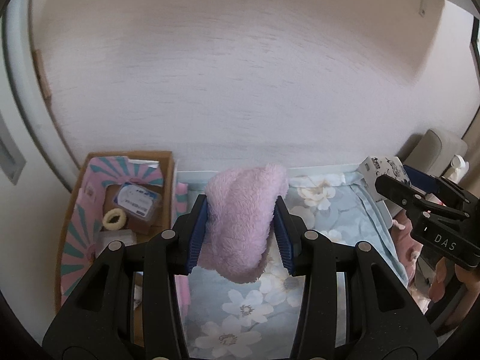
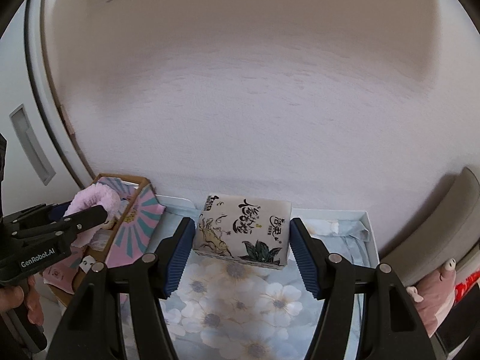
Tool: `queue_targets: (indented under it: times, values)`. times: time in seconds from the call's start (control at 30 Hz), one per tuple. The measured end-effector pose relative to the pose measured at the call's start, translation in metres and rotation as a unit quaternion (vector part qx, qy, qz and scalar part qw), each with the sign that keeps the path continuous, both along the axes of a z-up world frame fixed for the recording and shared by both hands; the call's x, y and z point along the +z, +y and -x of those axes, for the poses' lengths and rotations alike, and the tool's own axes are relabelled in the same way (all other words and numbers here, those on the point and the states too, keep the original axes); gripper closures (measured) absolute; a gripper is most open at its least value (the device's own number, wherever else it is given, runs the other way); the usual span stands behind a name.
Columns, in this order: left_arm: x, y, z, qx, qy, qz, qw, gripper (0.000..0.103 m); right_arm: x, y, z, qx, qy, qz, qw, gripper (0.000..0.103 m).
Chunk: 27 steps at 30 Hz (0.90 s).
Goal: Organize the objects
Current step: 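Carry the pink clip and patterned box with both tools over the cardboard box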
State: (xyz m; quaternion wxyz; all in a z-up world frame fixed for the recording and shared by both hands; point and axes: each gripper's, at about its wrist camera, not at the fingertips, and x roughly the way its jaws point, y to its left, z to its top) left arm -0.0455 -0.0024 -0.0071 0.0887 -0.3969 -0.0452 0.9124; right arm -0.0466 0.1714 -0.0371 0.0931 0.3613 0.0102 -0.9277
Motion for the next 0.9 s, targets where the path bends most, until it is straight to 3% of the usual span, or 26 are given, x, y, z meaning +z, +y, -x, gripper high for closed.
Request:
queue_targets:
  times: [0.43,0.9]
  values:
    - [0.0,-0.065,-0.022,0.1,-0.006,0.017,0.9948,0.064,0.003,-0.068,0.019,0.108,0.0,0.007,0.994,0.043]
    - [-0.019,-0.13,-0.051,0.22,-0.042,0.017,0.9745,0.064,-0.004,-0.164,0.048,0.253,-0.023,-0.009,0.967,0.043]
